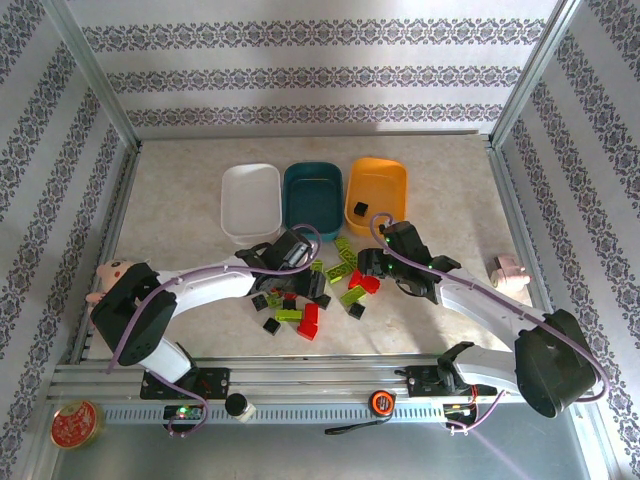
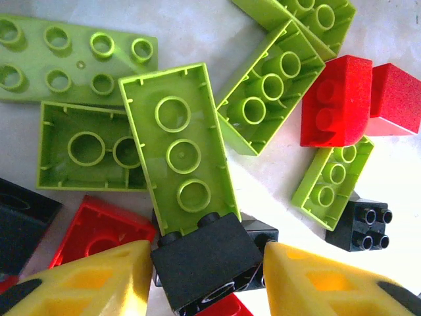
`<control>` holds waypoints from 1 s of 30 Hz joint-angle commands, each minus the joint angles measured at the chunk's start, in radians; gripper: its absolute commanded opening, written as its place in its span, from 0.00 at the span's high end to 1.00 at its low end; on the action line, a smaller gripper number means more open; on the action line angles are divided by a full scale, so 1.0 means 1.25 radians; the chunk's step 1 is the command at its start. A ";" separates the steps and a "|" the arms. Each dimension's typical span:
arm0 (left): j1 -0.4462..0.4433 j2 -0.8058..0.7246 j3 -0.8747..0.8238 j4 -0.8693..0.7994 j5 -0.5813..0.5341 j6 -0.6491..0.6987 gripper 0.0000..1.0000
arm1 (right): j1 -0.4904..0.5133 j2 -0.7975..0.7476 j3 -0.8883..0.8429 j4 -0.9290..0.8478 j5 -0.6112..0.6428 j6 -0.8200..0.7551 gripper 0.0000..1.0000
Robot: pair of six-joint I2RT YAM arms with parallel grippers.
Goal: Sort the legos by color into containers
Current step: Pick up the lego, then place the lego in the container.
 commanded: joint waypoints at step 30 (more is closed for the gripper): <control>0.048 0.209 0.462 -0.040 -0.007 0.111 0.71 | -0.041 -0.161 -0.076 -0.032 0.049 0.020 0.39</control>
